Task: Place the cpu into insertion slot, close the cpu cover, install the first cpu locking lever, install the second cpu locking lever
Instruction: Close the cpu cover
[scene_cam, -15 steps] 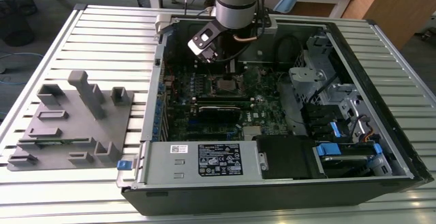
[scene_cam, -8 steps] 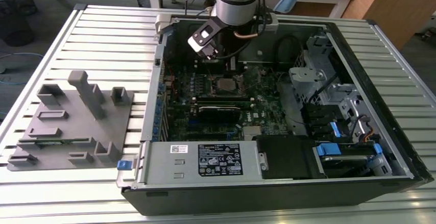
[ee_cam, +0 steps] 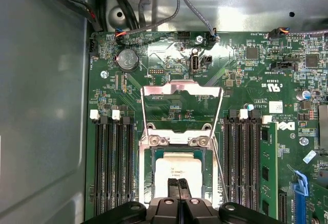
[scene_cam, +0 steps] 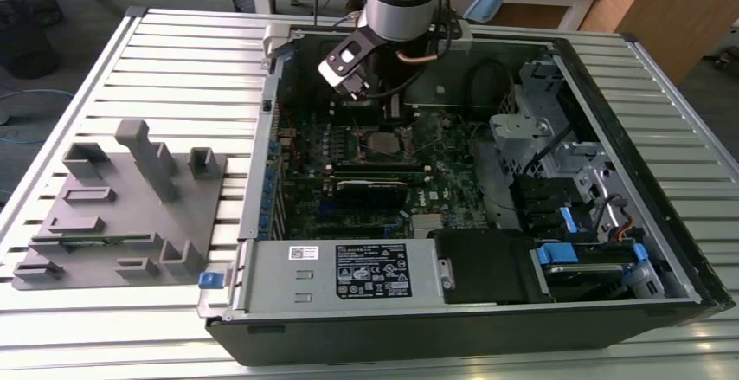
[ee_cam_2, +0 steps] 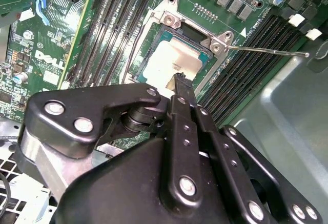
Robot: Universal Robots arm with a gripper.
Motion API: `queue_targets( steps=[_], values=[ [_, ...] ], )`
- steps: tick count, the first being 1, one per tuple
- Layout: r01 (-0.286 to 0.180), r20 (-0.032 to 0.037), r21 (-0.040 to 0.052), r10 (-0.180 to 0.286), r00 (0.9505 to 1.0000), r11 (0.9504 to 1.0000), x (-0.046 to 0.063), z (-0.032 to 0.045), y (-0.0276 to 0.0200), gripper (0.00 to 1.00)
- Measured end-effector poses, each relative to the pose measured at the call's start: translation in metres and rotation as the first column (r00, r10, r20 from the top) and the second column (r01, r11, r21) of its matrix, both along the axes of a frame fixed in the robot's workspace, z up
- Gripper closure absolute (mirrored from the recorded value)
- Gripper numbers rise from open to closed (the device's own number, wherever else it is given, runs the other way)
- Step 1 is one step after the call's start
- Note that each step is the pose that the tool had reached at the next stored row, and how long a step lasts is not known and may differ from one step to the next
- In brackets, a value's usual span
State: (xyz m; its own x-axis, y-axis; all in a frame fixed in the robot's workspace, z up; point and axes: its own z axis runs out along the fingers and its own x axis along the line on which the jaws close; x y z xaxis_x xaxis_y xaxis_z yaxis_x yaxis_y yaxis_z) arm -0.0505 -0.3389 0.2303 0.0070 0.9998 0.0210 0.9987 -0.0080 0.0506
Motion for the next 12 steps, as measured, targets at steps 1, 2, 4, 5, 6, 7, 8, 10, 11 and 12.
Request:
queue_targets(
  steps=[1, 2, 4, 5, 6, 7, 8, 10, 11, 12],
  values=[
    [0.0, 0.0, 0.0001, 0.0, 1.0, 1.0, 0.0, 0.0, 0.0, 0.89],
    [0.0, -0.0002, -0.0002, 0.0, 1.0, 1.0, 0.0, 0.0003, 0.0, 0.89],
    [0.0, -0.0002, -0.0003, 0.0, 1.0, 1.0, 0.0, 0.0012, -0.0001, 0.89],
    [0.0, 0.0, 0.0, 0.0, 1.0, 1.0, 0.0, 0.0017, 0.0, 0.89],
    [0.0, -0.0001, -0.0001, 0.0, 1.0, 1.0, 0.0, 0.0027, 0.0, 0.89],
    [0.0, 0.0, 0.0, 0.0, 1.0, 1.0, 0.0, 0.0035, 0.0, 0.89],
    [0.0, 0.0, 0.0, 0.0, 1.0, 1.0, 0.0, 0.0042, 0.0, 0.89],
    [0.0, 0.0, 0.0, 0.0, 1.0, 1.0, 0.0, 0.0053, 0.0, 0.89],
    [0.0, 0.0001, 0.0003, 0.0, 1.0, 1.0, 0.0, 0.0053, 0.0, 0.89],
    [0.0, 0.0, 0.0001, 0.0, 1.0, 1.0, 0.0, 0.0055, 0.0, 0.89]
  ],
)
